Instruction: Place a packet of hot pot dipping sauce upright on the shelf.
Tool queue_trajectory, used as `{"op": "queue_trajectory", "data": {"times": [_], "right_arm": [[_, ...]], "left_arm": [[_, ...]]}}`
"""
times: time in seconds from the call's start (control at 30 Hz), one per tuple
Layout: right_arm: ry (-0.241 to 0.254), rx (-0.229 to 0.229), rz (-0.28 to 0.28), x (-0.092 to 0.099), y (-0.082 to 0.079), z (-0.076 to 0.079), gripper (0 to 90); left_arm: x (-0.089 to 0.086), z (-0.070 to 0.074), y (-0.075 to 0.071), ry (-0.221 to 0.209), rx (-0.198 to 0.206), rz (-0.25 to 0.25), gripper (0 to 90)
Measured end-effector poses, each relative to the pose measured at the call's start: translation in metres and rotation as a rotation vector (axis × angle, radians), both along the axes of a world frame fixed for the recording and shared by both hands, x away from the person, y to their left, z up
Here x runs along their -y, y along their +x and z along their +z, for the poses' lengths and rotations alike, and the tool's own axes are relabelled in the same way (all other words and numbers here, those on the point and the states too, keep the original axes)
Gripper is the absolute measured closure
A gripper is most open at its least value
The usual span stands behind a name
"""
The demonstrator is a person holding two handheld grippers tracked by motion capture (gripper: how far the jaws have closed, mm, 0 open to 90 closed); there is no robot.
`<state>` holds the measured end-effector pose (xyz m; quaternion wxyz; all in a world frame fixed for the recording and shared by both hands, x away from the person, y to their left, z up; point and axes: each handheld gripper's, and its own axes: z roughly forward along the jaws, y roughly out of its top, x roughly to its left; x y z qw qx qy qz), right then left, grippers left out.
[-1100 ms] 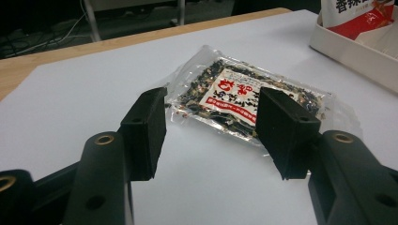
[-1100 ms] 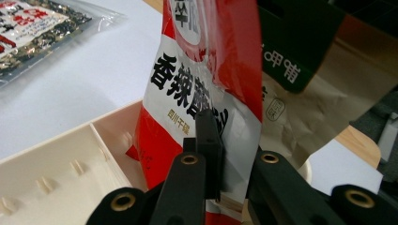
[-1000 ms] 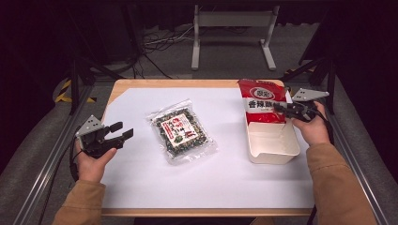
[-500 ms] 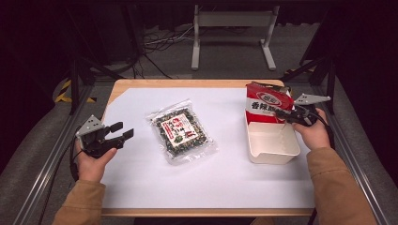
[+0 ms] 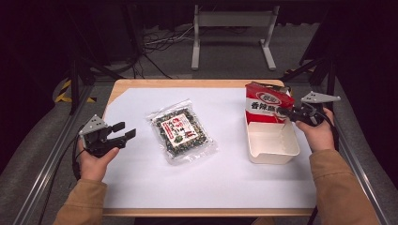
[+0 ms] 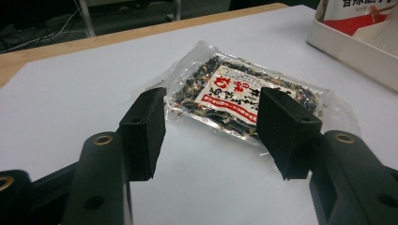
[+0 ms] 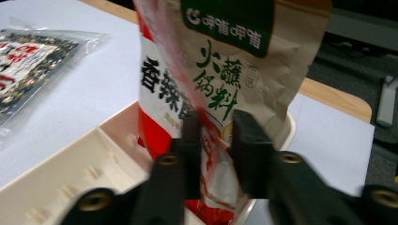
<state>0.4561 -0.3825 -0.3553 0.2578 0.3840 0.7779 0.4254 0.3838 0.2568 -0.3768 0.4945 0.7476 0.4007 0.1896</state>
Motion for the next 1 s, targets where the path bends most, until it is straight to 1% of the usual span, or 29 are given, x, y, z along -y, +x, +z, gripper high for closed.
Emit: {"op": "queue_trajectory", "data": {"times": [0.03,0.1,0.2,0.23,0.27,0.3,0.4,0.47,0.57,0.6,0.67,0.73,0.77,0.83,0.9,0.93,1.0], "right_arm": [[-0.019,-0.006,0.004,-0.001,-0.001,0.001,85.9],[-0.019,-0.019,-0.004,-0.002,-0.001,0.000,87.9],[-0.012,-0.046,-0.033,0.000,0.002,-0.003,88.7],[-0.005,-0.058,-0.040,0.002,0.002,-0.004,89.0],[0.012,-0.063,-0.046,0.003,0.003,-0.005,89.0],[0.017,-0.065,-0.047,0.004,0.003,-0.006,89.1],[0.004,-0.066,-0.053,0.002,0.002,-0.005,88.7],[0.004,-0.069,-0.049,0.001,0.002,-0.004,84.6],[0.024,-0.062,-0.063,0.002,-0.001,-0.003,75.1],[0.040,-0.050,-0.067,0.003,-0.004,-0.002,70.0],[0.070,-0.036,-0.085,0.004,-0.009,0.001,62.7],[0.138,-0.029,-0.087,0.006,-0.015,0.006,56.8],[0.154,-0.021,-0.083,0.006,-0.018,0.009,54.9],[0.151,-0.011,-0.082,0.006,-0.027,0.015,52.7],[0.133,0.004,-0.083,0.004,-0.036,0.021,50.9],[0.120,0.014,-0.083,0.004,-0.040,0.024,49.8],[0.111,0.026,-0.090,0.001,-0.049,0.028,47.3]], "left_arm": [[0.001,0.000,0.000,0.000,-0.001,-0.001,43.1],[0.002,0.000,0.001,0.000,-0.005,-0.005,43.1],[0.003,0.000,0.001,0.006,-0.003,-0.011,43.1],[0.003,0.000,0.001,0.007,-0.002,-0.012,43.1],[0.003,0.000,0.001,0.005,-0.003,-0.013,43.1],[0.002,0.000,0.002,0.003,-0.002,-0.012,43.1],[0.002,-0.001,0.002,0.000,-0.008,-0.013,43.1],[0.003,-0.001,0.002,0.003,-0.007,-0.014,43.1],[0.004,-0.001,0.003,0.001,-0.011,-0.019,42.8],[0.005,-0.001,0.004,0.003,-0.008,-0.022,42.4],[0.007,-0.002,0.005,0.006,-0.014,-0.026,41.4],[0.009,-0.002,0.006,0.010,-0.014,-0.032,40.0],[0.011,-0.002,0.007,0.011,-0.015,-0.035,39.2],[0.013,-0.003,0.008,0.016,-0.009,-0.042,37.8],[0.015,-0.003,0.009,0.024,-0.013,-0.046,35.5],[0.016,-0.003,0.010,0.029,-0.010,-0.047,33.5],[0.019,-0.004,0.011,0.035,-0.016,-0.046,28.2]]}}
